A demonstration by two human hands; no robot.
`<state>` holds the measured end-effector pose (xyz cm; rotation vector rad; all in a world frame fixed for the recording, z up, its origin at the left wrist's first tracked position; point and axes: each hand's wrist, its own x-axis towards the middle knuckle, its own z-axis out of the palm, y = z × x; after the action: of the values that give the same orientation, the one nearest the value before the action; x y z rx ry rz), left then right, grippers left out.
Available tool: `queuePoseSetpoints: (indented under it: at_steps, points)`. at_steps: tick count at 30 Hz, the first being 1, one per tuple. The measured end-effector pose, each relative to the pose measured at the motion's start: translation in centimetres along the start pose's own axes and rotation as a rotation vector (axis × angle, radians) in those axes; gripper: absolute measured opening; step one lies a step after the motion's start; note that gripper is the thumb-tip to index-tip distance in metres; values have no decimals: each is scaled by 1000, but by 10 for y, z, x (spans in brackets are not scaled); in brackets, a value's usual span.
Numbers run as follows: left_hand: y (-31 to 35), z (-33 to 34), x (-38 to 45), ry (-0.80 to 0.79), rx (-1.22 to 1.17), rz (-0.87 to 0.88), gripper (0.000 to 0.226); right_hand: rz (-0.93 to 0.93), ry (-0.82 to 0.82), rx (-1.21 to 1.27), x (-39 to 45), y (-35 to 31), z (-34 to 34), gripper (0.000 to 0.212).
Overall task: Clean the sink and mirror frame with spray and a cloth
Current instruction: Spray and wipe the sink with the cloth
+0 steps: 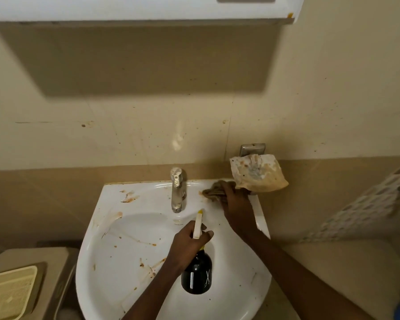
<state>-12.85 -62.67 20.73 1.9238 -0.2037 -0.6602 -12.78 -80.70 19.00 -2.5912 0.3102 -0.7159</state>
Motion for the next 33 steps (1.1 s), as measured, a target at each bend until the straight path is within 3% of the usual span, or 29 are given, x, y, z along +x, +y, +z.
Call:
queuePoseSetpoints:
  at_steps: [3,6,8,13,17,21,28,33]
  points:
    - [-9,-7,4,58,-11,35,13,-190,-1,-164,40,-12,30,45]
    - [-17,-11,8,104,2,70,18,-418,-15,-378,53,-13,57,37]
    - [-18,-13,10,72,-39,57,16,-510,-75,-392,48,-4,62,32]
    - [-19,-12,4,-28,-87,47,16,-485,-315,-277,34,21,35,47]
    - [-20,-20,-6,-40,-58,66,16,-498,-359,-273,24,31,9,48]
    - [-22,-26,-5,-50,-48,79,15,-485,-400,-303,39,13,31,39]
    - [-24,-17,-1,-69,-83,74,28,-484,-322,-251,47,-12,44,38]
    - [-24,-21,0,-73,-101,76,26,-651,-498,-221,36,15,15,42]
